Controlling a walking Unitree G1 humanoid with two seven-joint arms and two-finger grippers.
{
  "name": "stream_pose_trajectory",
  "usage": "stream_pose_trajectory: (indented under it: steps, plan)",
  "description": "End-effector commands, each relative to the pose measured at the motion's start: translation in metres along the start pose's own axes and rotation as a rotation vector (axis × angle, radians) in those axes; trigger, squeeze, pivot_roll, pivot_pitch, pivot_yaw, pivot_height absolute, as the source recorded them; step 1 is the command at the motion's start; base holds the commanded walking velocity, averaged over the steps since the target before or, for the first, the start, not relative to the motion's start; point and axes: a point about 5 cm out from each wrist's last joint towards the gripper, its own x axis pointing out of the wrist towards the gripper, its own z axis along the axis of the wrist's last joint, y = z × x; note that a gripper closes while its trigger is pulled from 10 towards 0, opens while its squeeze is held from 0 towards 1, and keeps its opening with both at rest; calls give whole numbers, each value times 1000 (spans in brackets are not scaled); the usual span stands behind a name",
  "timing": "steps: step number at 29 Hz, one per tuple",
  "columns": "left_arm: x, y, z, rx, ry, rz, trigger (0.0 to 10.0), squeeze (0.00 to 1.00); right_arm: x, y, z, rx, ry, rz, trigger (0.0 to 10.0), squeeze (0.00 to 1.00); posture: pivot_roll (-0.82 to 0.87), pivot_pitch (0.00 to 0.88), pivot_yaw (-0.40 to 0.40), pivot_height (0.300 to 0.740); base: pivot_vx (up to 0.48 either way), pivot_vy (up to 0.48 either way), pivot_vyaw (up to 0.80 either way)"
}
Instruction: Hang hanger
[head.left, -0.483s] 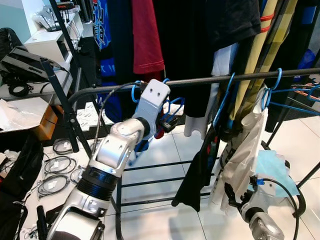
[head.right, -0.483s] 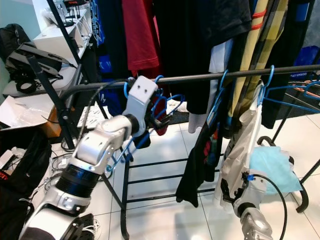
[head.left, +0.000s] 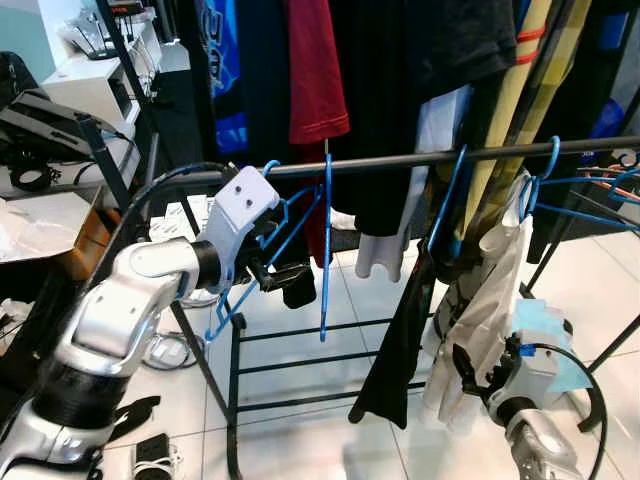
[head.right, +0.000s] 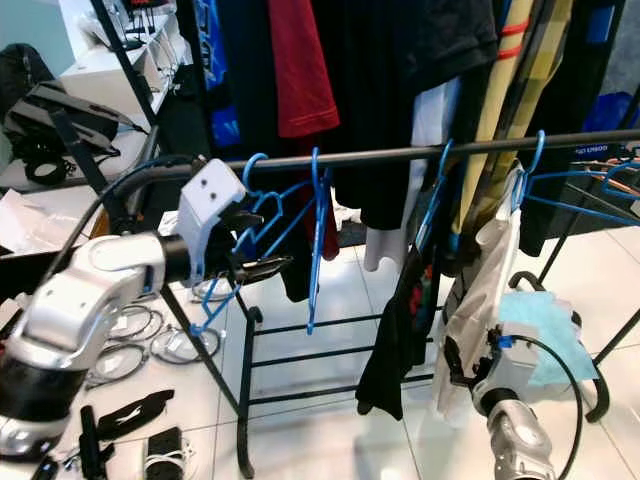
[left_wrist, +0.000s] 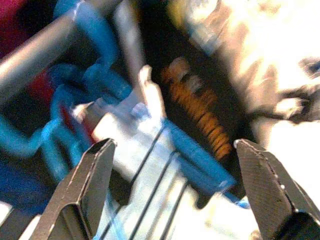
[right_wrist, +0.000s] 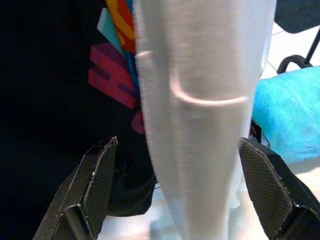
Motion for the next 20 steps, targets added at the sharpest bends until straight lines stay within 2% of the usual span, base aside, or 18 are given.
stream_pose_trajectory:
  steps: [1,2,3,4,5,6,7,9,10,11,12,13,15,19,20]
  plan:
    - [-2,-8,7,-14,-46,-59,10000,0,-3,1,-8,-16,36,7,10000,0,-83,80,36,740,0,0,0]
    - [-2,-8,7,-14,-46,-59,10000,0,-3,1,-8,-16,36,7,10000,0,-83,80,36,740,0,0,0]
    - [1,-18,15,-49,-135,-106,10000,0,-4,1,-12,-17,52,4,10000,0,-84,80,38,740,0,0,0]
    - [1,-18,15,-49,-135,-106,10000,0,-4,1,-12,-17,52,4,10000,0,-84,80,38,740,0,0,0]
    - [7,-24,17,-90,-178,-103,10000,0,-6,1,-17,-19,70,-1,10000,0,-84,80,38,740,0,0,0]
    - [7,-24,17,-90,-178,-103,10000,0,-6,1,-17,-19,70,-1,10000,0,-84,80,38,740,0,0,0]
    - [19,-23,10,-143,-170,-17,10000,0,-9,2,-23,-7,87,-5,10000,0,-83,80,34,740,0,0,0]
    - [19,-23,10,-143,-170,-17,10000,0,-9,2,-23,-7,87,-5,10000,0,-83,80,34,740,0,0,0]
    - [26,-22,3,-170,-150,41,10000,0,-10,3,-27,3,97,-7,10000,0,-83,80,34,740,0,0,0]
    - [26,-22,3,-170,-150,41,10000,0,-10,3,-27,3,97,-7,10000,0,-83,80,34,740,0,0,0]
    - [33,-20,-4,-172,-109,119,10000,0,-11,3,-28,3,101,-6,10000,0,-84,81,37,740,0,0,0]
    - [33,-20,-4,-172,-109,119,10000,0,-11,3,-28,3,101,-6,10000,0,-84,81,37,740,0,0,0]
    - [37,-14,-15,-104,-16,246,10000,0,-11,4,-28,7,101,-3,10000,0,-82,82,38,740,0,0,0]
    - [36,-12,-18,-77,13,275,10000,0,-11,4,-28,10,101,-3,10000,0,-81,79,39,740,0,0,0]
    - [35,-7,-21,-62,46,318,10000,0,-11,4,-28,21,102,-3,10000,0,-81,77,39,740,0,0,0]
